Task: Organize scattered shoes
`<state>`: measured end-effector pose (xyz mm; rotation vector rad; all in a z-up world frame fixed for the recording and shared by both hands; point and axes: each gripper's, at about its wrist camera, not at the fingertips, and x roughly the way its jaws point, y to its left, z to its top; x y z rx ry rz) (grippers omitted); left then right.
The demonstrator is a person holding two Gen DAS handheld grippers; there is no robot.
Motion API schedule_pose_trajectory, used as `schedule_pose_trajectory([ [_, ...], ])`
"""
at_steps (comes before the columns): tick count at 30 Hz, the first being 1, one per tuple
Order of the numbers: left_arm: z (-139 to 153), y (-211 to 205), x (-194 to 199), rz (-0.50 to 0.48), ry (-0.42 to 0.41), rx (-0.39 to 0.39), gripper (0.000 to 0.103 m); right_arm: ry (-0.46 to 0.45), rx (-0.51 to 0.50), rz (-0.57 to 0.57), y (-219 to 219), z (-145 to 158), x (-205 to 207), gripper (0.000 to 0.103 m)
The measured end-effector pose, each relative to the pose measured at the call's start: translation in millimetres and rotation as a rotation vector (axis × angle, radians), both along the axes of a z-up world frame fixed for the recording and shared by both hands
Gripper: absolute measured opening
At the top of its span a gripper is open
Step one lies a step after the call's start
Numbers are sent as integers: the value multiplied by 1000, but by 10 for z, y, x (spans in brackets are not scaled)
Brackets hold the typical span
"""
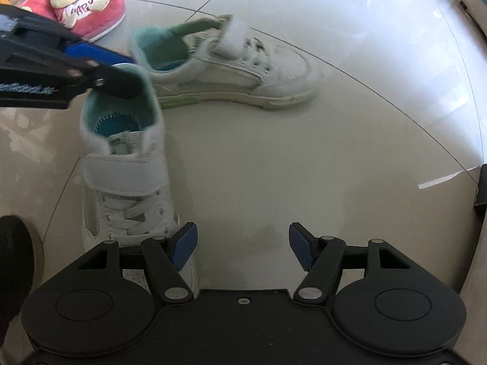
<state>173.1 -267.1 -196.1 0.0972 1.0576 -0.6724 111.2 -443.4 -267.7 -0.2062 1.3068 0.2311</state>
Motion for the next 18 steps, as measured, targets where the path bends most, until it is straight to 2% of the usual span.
schedule_pose_trajectory([
  [7, -52, -92, 149, -28, -29, -27, 20, -8, 6, -3, 167, -18, 36, 70],
  [18, -28, 121, 95, 24, -2, -83, 24, 15, 57, -19, 164, 38, 101, 70],
])
